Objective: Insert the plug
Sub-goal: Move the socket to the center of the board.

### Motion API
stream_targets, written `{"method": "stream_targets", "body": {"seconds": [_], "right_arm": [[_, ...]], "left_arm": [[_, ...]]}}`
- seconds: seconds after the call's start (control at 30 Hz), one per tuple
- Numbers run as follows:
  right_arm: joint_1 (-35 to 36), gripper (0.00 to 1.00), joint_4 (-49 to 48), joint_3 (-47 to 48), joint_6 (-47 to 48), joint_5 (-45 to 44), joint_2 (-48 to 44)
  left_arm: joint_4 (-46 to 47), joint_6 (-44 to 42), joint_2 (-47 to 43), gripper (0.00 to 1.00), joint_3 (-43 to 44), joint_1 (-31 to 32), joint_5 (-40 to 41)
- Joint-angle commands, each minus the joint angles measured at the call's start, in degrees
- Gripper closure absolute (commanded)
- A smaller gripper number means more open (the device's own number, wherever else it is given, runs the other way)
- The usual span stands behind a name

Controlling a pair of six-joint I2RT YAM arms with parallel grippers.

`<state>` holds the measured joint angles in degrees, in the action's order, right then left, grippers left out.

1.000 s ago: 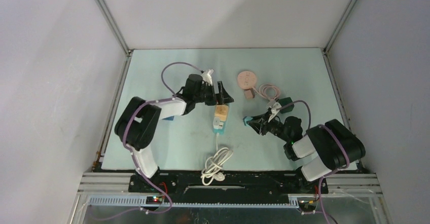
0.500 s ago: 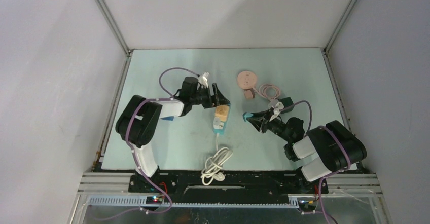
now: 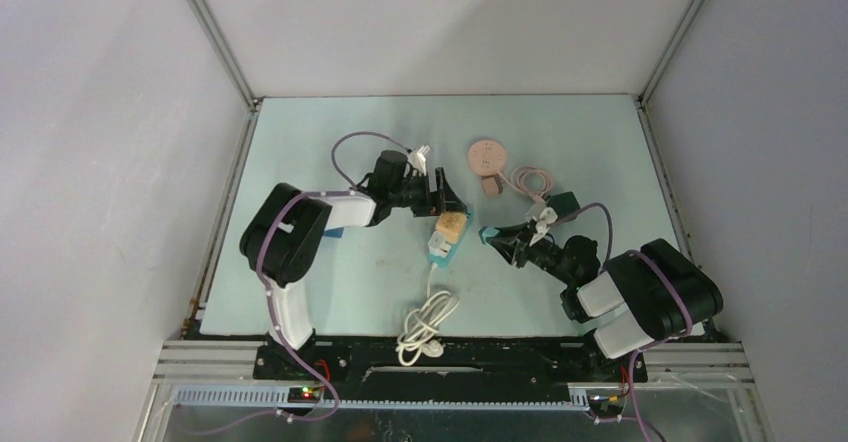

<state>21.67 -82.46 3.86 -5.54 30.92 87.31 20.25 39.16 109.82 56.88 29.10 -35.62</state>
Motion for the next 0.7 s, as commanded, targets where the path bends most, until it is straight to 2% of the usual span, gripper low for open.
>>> {"method": "stream_targets", "body": {"seconds": [0.0, 0.37, 0.67], "right_arm": [[2.3, 1.00, -4.4, 0.3, 5.2, -1.3, 1.5], [4.6, 1.00, -4.4, 4.1, 3.7, -4.1, 8.0], [9.4, 1.00, -4.3, 7.6, 1.6, -7.0, 12.6]], "left_arm": [[-7.8, -8.2, -8.8, 0.12, 1.8, -1.1, 5.8], [-16.9, -18.4, -24.0, 0.08, -4.7, -2.4, 14.1], [-23.3, -18.7, -34.4, 0.08, -12.8, -4.0, 17.8]]}}
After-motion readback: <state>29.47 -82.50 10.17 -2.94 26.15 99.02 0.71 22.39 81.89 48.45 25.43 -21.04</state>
